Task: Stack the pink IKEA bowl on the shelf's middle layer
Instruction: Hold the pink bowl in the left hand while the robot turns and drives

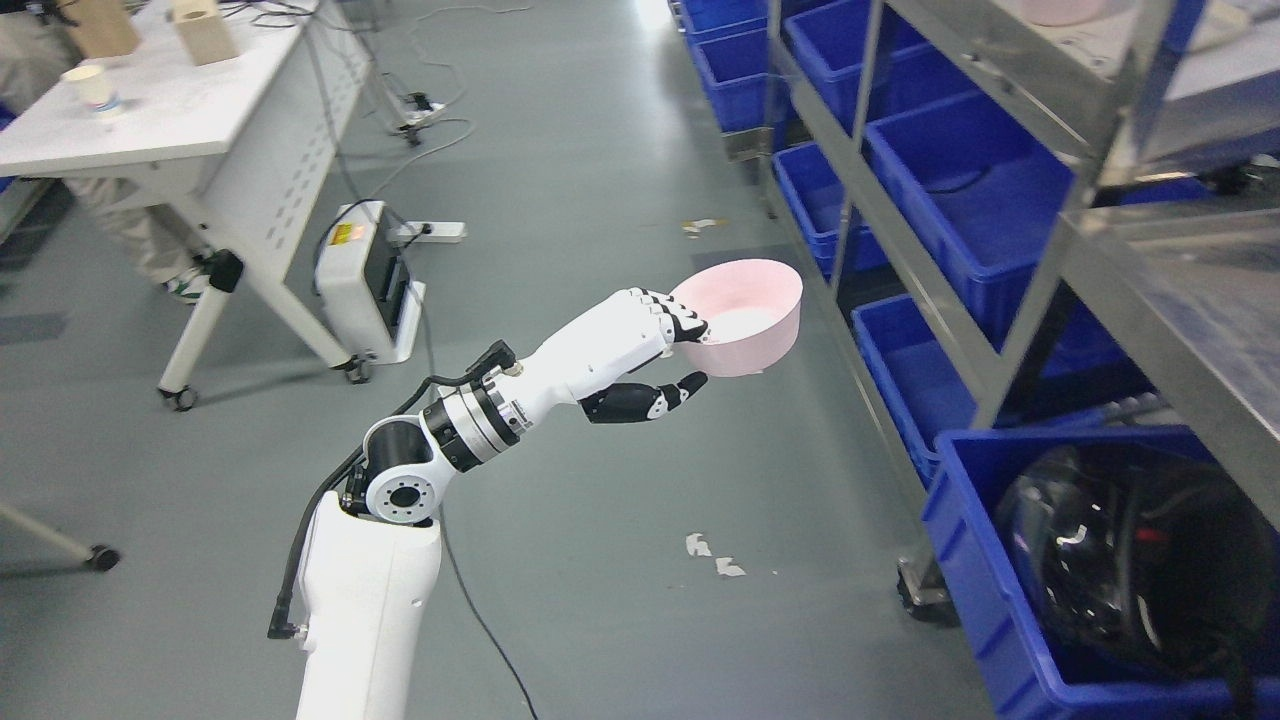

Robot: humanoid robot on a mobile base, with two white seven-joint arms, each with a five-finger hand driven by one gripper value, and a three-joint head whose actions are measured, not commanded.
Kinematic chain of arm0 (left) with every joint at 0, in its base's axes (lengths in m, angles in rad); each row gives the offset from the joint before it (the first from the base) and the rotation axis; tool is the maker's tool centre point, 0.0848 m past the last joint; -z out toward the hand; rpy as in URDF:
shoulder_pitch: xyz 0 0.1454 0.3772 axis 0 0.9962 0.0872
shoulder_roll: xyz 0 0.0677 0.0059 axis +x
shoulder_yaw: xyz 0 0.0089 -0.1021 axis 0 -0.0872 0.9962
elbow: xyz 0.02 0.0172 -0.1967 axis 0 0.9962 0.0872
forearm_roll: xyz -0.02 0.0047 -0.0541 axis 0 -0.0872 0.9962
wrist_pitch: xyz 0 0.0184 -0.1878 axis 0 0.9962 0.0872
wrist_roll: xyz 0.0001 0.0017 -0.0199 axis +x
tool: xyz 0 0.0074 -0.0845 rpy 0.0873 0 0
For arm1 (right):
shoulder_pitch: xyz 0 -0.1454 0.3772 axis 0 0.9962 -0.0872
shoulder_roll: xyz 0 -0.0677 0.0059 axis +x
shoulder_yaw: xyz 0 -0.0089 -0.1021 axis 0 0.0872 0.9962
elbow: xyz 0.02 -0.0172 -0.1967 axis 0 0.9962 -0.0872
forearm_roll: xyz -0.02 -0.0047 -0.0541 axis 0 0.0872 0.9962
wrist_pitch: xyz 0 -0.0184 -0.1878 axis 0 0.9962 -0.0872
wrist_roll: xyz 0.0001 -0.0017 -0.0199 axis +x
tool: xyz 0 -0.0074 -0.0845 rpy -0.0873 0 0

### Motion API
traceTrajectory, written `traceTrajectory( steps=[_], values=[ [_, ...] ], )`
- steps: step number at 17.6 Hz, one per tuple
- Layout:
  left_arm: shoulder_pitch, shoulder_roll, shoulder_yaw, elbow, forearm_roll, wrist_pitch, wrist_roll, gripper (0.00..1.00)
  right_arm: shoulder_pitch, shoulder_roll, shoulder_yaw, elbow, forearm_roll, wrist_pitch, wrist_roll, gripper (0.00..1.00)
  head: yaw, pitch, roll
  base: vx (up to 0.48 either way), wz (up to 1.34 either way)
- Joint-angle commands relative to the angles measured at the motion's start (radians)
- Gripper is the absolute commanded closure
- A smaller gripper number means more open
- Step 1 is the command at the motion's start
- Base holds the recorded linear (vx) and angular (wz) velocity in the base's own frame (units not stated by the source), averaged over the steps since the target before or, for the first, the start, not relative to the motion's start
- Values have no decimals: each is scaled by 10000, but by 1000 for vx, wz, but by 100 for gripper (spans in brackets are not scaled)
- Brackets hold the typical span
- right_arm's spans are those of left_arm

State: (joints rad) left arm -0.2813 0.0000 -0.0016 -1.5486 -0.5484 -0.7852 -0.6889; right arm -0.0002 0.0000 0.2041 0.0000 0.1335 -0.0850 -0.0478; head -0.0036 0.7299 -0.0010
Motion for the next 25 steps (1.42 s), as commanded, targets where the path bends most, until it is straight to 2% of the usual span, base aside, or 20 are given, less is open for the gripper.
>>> traceTrajectory(
  steps=[1,11,25],
  values=[
    [189,174,384,-130,116,-2,32,99,155,-175,-1,-175,15,6,17,0,0,0,0,145,900],
    [466,174,630,-268,131,-2,109,99,155,-175,-1,-175,-1,6,17,0,0,0,0,262,513],
    [895,174,537,-238,177,-2,155,99,155,-175,-1,-175,-1,6,17,0,0,0,0,381,-167]
  ],
)
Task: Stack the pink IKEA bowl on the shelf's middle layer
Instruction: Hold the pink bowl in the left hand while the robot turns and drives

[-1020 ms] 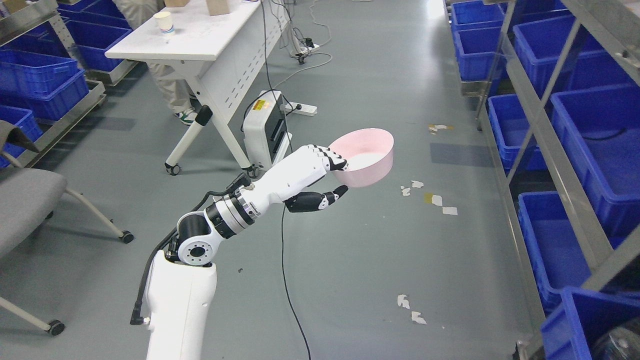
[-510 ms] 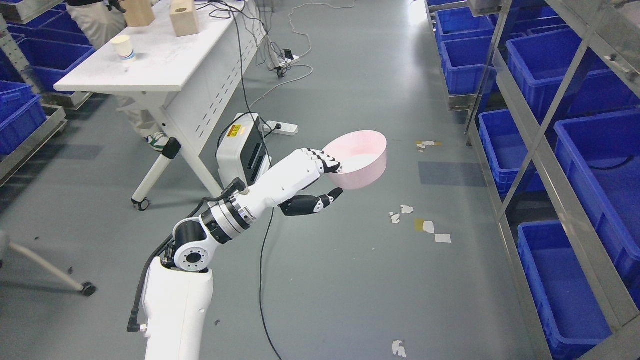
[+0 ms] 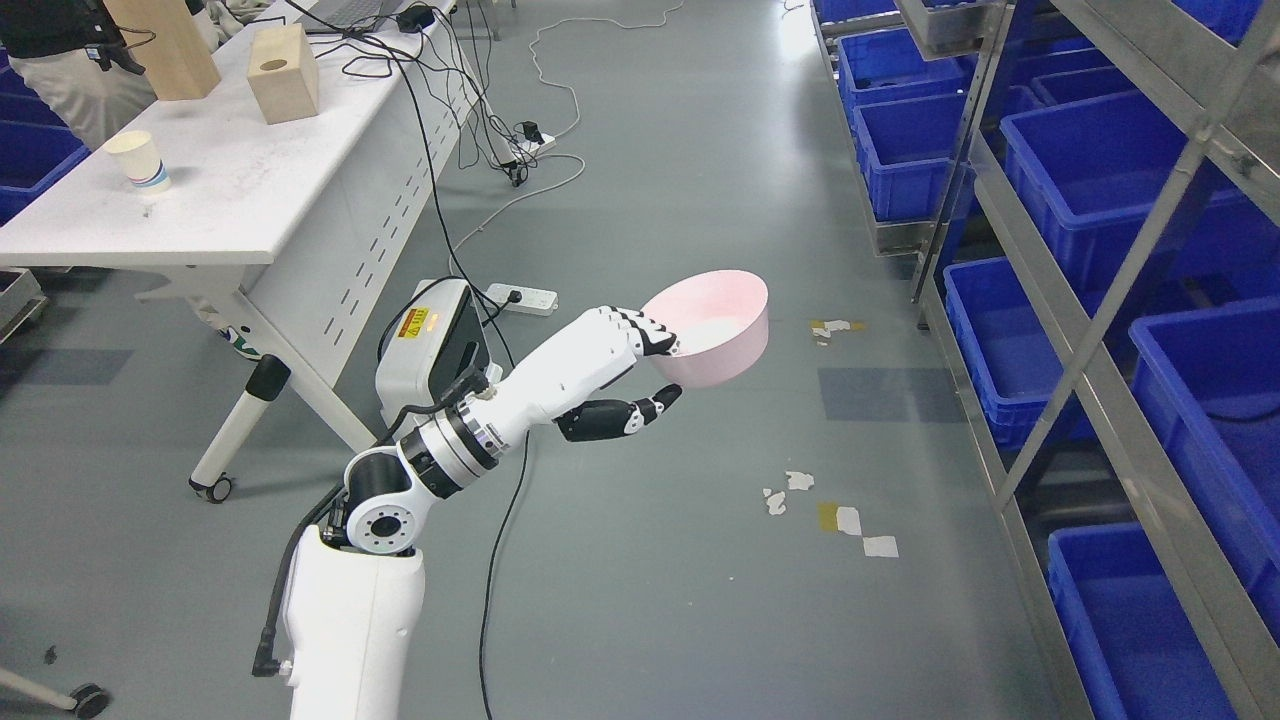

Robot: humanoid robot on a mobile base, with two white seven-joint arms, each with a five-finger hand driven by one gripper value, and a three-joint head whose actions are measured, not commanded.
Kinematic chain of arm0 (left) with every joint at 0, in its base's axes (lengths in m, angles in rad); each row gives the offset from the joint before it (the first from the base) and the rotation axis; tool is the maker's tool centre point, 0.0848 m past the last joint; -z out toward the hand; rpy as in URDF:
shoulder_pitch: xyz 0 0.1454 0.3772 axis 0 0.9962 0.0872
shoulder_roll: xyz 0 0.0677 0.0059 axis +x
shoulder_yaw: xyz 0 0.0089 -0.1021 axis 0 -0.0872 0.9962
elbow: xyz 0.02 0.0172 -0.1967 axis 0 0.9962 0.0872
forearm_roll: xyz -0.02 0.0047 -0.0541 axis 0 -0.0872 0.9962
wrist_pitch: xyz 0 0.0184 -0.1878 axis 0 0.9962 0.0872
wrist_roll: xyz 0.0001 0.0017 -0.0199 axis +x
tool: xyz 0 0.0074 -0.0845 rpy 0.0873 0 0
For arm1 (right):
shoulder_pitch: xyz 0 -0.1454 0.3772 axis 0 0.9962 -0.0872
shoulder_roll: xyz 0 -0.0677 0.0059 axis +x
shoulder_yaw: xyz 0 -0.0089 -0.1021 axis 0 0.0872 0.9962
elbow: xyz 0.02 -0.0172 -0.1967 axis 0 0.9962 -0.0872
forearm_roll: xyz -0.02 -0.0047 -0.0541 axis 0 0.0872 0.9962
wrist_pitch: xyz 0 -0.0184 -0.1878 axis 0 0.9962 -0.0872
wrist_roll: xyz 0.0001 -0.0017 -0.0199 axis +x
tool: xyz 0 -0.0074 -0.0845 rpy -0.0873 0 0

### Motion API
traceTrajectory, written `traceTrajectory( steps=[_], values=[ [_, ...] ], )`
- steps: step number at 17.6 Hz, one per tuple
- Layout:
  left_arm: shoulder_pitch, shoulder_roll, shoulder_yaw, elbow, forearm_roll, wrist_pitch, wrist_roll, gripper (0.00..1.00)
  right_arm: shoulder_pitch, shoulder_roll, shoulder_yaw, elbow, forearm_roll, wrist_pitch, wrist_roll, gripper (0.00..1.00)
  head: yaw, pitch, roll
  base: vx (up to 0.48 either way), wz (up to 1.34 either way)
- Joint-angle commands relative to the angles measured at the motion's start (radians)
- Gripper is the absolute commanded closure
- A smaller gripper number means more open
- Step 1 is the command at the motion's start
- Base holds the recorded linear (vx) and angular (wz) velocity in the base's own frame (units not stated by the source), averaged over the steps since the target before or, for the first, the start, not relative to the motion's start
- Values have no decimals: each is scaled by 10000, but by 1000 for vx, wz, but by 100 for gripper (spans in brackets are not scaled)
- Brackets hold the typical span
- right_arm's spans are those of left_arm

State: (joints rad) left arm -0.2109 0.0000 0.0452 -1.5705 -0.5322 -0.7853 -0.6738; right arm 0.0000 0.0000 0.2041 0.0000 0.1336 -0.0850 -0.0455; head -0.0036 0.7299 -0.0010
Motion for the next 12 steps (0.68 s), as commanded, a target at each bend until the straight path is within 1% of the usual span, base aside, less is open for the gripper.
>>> traceTrajectory(
  steps=[1,12],
  values=[
    [192,175,55,-3,14,-1,4,99,153,-175,-1,-175,-1,6,-5,0,0,0,0,407,136],
    [192,175,24,-3,14,-1,19,99,153,-175,-1,-175,-1,6,-5,0,0,0,0,382,125]
  ],
)
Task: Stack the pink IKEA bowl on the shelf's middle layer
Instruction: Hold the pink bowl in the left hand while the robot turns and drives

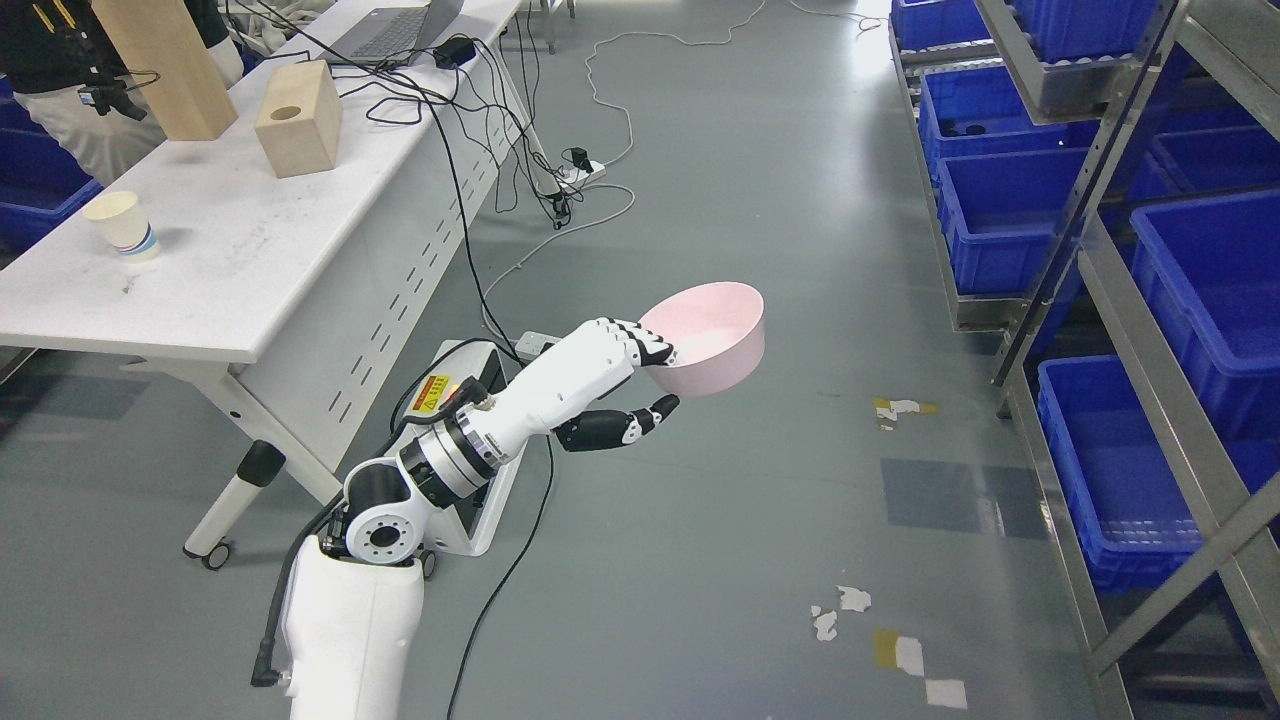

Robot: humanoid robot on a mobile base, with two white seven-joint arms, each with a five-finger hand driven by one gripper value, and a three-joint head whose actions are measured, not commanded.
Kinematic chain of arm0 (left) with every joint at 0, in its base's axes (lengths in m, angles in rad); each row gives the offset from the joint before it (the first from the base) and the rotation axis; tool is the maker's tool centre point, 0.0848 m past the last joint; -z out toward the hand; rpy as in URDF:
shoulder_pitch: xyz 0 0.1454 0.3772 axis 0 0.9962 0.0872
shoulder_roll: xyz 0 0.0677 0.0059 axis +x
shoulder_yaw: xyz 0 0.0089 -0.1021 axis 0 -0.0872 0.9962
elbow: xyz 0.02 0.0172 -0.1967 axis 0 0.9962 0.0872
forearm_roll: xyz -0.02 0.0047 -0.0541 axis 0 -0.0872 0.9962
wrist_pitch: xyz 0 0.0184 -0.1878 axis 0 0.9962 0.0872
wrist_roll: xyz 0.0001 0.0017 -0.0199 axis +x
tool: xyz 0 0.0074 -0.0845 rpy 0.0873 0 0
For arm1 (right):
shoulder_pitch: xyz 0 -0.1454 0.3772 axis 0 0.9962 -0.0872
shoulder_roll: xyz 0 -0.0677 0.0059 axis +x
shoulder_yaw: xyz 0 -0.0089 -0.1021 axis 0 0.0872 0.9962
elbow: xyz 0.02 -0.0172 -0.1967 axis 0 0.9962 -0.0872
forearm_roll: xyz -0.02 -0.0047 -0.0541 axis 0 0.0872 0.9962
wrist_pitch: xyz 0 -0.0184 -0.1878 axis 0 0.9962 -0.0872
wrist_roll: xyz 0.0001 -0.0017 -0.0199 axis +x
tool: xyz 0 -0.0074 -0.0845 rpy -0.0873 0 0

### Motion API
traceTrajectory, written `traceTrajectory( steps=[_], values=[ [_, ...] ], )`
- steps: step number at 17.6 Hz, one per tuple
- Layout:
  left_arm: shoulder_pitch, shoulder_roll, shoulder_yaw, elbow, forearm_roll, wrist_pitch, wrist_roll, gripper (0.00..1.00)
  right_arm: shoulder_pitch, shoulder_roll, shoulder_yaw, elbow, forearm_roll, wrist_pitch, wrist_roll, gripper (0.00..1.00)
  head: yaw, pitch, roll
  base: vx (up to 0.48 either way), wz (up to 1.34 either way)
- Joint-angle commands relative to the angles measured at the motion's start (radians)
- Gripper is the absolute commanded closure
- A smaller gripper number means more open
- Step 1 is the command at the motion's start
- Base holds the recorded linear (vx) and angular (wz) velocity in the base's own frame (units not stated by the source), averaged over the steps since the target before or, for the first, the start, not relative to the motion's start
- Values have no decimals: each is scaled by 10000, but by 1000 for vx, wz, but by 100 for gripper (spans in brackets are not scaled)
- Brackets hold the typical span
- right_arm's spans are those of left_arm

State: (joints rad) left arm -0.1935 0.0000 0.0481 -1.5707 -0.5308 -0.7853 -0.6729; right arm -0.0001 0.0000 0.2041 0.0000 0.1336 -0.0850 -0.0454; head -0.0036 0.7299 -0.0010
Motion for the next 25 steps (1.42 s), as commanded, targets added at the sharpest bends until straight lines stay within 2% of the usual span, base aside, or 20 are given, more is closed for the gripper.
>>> traceTrajectory(
  steps=[1,9,18,20,25],
  values=[
    [33,175,-36,0,1,-1,-5,99,154,-175,14,-175,-1,6,-6,0,0,0,0,370,21],
    [95,175,-297,0,1,-1,40,99,154,-175,-1,-175,-1,6,-6,0,0,0,0,325,-219],
    [708,175,-957,-229,16,-1,117,99,154,-175,-1,-175,-1,6,-6,0,0,0,0,147,-1207],
    [480,175,-1003,-430,184,-1,148,99,154,-175,-1,-175,14,6,-6,0,0,0,0,58,-1365],
    [-1633,175,-1262,-415,537,-1,163,99,154,-175,-1,-175,-1,6,-6,0,0,0,0,44,-1236]
  ],
)
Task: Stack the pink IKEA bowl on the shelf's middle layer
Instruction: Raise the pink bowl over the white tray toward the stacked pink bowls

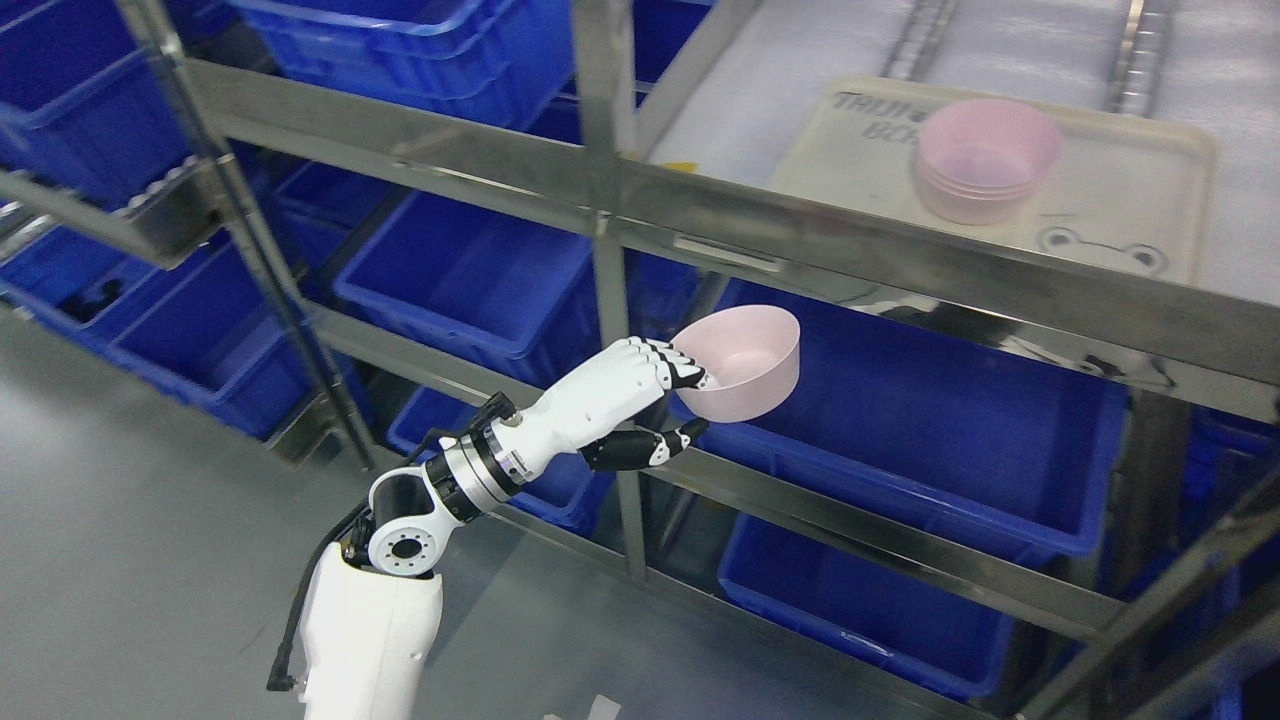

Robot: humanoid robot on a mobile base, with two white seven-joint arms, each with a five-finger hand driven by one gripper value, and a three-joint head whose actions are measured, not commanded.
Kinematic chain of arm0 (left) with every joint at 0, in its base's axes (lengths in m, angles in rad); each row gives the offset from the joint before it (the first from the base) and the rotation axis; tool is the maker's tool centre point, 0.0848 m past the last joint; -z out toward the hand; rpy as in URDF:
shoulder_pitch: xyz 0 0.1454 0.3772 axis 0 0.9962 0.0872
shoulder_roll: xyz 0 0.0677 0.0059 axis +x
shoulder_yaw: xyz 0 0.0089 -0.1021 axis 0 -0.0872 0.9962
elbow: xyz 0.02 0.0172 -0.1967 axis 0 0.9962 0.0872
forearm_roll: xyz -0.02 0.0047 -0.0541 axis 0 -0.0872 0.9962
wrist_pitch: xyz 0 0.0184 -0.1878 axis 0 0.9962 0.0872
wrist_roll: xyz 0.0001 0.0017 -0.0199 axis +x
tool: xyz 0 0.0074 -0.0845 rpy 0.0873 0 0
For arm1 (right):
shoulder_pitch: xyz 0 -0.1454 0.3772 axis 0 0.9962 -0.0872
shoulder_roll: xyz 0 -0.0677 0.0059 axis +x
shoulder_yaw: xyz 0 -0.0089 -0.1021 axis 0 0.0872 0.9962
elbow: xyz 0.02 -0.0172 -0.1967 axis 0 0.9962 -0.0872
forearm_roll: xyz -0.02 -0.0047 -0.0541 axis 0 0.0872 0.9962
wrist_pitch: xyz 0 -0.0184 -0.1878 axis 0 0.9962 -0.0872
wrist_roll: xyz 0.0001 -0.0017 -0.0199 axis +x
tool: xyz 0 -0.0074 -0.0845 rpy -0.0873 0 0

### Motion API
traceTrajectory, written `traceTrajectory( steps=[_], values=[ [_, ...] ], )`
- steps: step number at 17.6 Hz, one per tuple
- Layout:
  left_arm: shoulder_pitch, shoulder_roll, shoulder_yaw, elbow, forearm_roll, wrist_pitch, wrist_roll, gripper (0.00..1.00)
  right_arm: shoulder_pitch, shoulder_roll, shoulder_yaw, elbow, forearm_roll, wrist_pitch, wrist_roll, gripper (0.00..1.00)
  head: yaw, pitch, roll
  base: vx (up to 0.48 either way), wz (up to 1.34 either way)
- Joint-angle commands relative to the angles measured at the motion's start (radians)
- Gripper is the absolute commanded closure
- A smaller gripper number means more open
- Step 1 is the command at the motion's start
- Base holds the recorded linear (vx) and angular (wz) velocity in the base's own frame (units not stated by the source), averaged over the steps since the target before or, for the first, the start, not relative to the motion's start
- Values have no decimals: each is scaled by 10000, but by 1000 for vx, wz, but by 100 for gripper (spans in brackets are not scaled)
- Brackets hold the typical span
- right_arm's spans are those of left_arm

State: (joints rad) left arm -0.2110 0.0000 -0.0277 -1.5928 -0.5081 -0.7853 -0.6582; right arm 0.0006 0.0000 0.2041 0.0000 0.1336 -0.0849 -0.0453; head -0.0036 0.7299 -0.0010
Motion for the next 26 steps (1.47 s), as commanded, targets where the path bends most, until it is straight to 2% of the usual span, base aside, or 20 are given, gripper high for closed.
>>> traceTrajectory(
  steps=[1,9,10,14,19,23,26],
  values=[
    [-1890,175,-535,-195,356,-1,16,99,147,-174,-1,-175,-1,6,-7,0,0,0,0,34,-1050],
    [-5051,175,-61,95,264,-1,-259,98,147,-174,-1,-175,-1,6,-7,0,0,0,0,28,-510],
    [-5221,410,61,416,188,-1,-336,99,147,-174,-1,-175,-1,6,-7,0,0,0,0,18,-138],
    [-5177,2479,109,1168,172,-1,-398,98,147,-174,-1,-175,14,6,-7,0,0,-1,0,-4,-111],
    [-5790,2608,32,2212,-26,-1,-995,99,147,-174,-1,-175,-1,6,-7,0,0,-2,0,-33,-262],
    [-5729,2821,-14,2260,-242,-1,-1103,98,147,-174,-1,-175,-1,6,-7,0,0,-2,0,-35,-324],
    [-5790,3190,108,2596,-242,-1,-1869,98,147,-174,-1,-175,-1,6,-7,0,0,-2,0,-20,-181]
  ],
)
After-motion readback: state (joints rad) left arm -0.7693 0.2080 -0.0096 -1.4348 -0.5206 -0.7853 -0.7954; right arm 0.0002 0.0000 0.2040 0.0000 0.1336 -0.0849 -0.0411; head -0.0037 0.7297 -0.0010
